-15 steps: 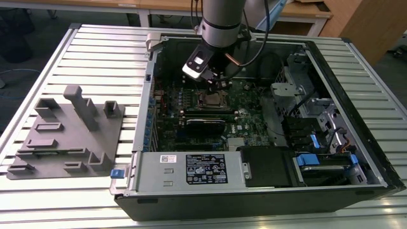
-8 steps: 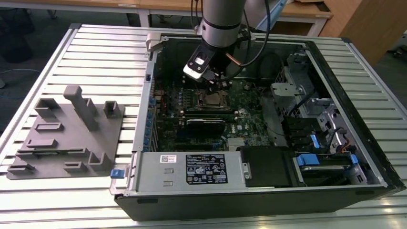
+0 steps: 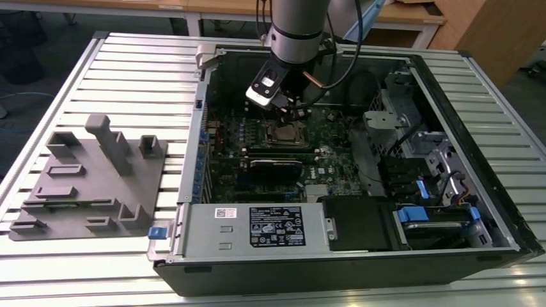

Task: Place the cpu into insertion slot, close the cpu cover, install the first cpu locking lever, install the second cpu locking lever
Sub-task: 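Close the cpu cover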

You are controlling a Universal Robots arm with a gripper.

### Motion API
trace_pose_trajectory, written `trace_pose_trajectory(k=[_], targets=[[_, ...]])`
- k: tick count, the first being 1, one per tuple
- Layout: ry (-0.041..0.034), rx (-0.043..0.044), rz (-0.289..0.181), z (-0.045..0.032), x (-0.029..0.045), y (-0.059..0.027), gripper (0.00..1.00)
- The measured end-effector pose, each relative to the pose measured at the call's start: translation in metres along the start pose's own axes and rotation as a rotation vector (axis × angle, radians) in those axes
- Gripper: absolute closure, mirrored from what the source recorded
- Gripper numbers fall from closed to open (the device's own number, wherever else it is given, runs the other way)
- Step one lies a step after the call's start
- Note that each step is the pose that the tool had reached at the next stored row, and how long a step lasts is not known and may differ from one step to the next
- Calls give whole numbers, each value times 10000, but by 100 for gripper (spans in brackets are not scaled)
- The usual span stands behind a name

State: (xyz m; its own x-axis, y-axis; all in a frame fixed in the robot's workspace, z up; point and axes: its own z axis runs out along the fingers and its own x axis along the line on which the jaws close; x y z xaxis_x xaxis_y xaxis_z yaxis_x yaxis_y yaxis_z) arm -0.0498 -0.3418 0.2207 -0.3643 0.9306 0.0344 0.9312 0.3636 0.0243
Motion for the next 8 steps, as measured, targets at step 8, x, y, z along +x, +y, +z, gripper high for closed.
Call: trace_pose_trajectory(k=[8], targets=[[5, 8, -215, 0, 0, 0, 89]])
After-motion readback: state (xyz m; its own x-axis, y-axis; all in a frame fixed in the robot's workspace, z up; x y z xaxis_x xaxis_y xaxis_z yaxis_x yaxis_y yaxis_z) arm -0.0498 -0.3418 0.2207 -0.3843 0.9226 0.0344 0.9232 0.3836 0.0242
